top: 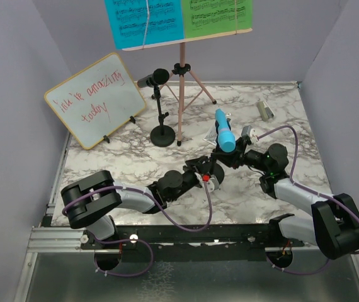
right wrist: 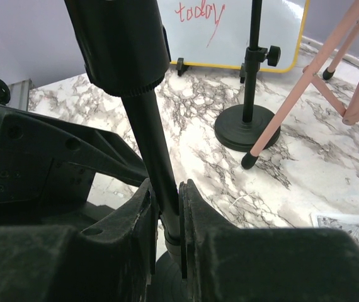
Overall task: Pack up the instrument practice props
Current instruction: Unscrew the knob on the microphone stand.
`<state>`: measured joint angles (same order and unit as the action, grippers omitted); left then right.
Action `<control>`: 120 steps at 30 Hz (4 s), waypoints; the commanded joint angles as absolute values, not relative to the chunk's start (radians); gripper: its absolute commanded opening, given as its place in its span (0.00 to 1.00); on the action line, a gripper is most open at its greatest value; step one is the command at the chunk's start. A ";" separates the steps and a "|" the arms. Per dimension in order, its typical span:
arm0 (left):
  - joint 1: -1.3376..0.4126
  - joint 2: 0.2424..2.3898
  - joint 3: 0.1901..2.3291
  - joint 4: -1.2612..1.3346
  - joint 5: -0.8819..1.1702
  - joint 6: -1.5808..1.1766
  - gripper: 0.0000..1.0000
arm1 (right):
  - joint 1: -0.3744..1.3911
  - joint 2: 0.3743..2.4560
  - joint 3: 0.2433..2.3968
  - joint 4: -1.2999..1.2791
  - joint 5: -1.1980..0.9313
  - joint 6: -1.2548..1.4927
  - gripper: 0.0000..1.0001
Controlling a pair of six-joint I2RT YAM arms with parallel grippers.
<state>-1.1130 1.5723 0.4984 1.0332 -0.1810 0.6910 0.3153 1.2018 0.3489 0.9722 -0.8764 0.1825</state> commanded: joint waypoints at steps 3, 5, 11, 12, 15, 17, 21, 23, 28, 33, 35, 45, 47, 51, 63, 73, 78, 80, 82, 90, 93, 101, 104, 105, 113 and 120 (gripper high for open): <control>-1.123 1.549 0.485 1.070 -0.187 0.691 0.37 | 0.327 1.224 0.365 0.917 -0.927 0.208 0.00; -1.123 1.550 0.485 1.075 -0.181 0.687 0.37 | 0.327 1.228 0.367 0.917 -0.931 0.207 0.01; -1.122 1.562 0.495 1.075 -0.172 0.682 0.38 | 0.327 1.235 0.373 0.911 -0.943 0.207 0.01; -1.122 1.565 0.497 1.075 -0.166 0.679 0.38 | 0.328 1.236 0.374 0.911 -0.945 0.207 0.00; -1.123 1.575 0.505 1.069 -0.164 0.673 0.38 | 0.328 1.239 0.376 0.908 -0.951 0.207 0.01; -1.123 1.583 0.509 1.063 -0.170 0.673 0.35 | 0.328 1.242 0.378 0.907 -0.955 0.207 0.01; -1.123 1.582 0.519 1.047 -0.160 0.664 0.22 | 0.328 1.250 0.383 0.902 -0.963 0.204 0.00; -1.123 1.575 0.529 1.014 -0.171 0.655 0.11 | 0.328 1.251 0.383 0.898 -0.964 0.198 0.00; -1.123 1.539 0.566 0.896 -0.148 0.600 0.00 | 0.328 1.259 0.387 0.894 -0.967 0.195 0.01; -1.103 1.506 0.594 0.766 -0.112 0.512 0.00 | 0.328 1.251 0.382 0.889 -0.965 0.185 0.01; -1.080 1.488 0.600 0.720 -0.079 0.458 0.00 | 0.328 1.249 0.381 0.885 -0.961 0.176 0.00; -0.936 1.421 0.617 0.617 0.209 0.094 0.00 | 0.337 1.254 0.382 0.881 -0.969 0.159 0.01; -0.915 1.424 0.627 0.610 0.250 0.027 0.00 | 0.338 1.251 0.382 0.879 -0.971 0.158 0.00; -0.887 1.445 0.661 0.592 0.327 -0.099 0.00 | 0.339 1.245 0.382 0.876 -0.973 0.155 0.00; -0.868 1.361 0.616 0.574 0.325 0.045 0.55 | 0.344 1.232 0.385 0.862 -0.978 0.145 0.01; -0.871 1.302 0.539 0.570 0.257 0.366 0.83 | 0.348 1.235 0.390 0.860 -0.989 0.144 0.01; -0.874 1.338 0.542 0.588 0.246 0.581 0.76 | 0.350 1.233 0.391 0.862 -0.998 0.147 0.01; -0.874 1.354 0.549 0.599 0.254 0.663 0.73 | 0.351 1.235 0.391 0.862 -0.998 0.146 0.00; -0.874 1.364 0.556 0.618 0.268 0.697 0.71 | 0.350 1.235 0.393 0.861 -0.999 0.147 0.01; -0.876 1.395 0.589 0.633 0.348 0.708 0.63 | 0.351 1.233 0.394 0.861 -1.002 0.149 0.01; -0.876 1.394 0.599 0.638 0.383 0.693 0.59 | 0.353 1.236 0.395 0.861 -1.003 0.149 0.00; -0.876 1.416 0.613 0.638 0.395 0.698 0.38 | 0.355 1.239 0.397 0.858 -1.005 0.146 0.01; -0.876 1.430 0.615 0.638 0.396 0.698 0.35 | 0.357 1.240 0.397 0.856 -1.006 0.146 0.01; -0.876 1.433 0.618 0.638 0.396 0.699 0.35 | 0.356 1.241 0.398 0.856 -1.007 0.145 0.01; -0.876 1.442 0.633 0.638 0.406 0.695 0.17 | 0.359 1.243 0.402 0.843 -1.005 0.137 0.00; -0.862 1.426 0.629 0.637 0.423 0.563 0.00 | 0.361 1.238 0.402 0.835 -1.002 0.130 0.00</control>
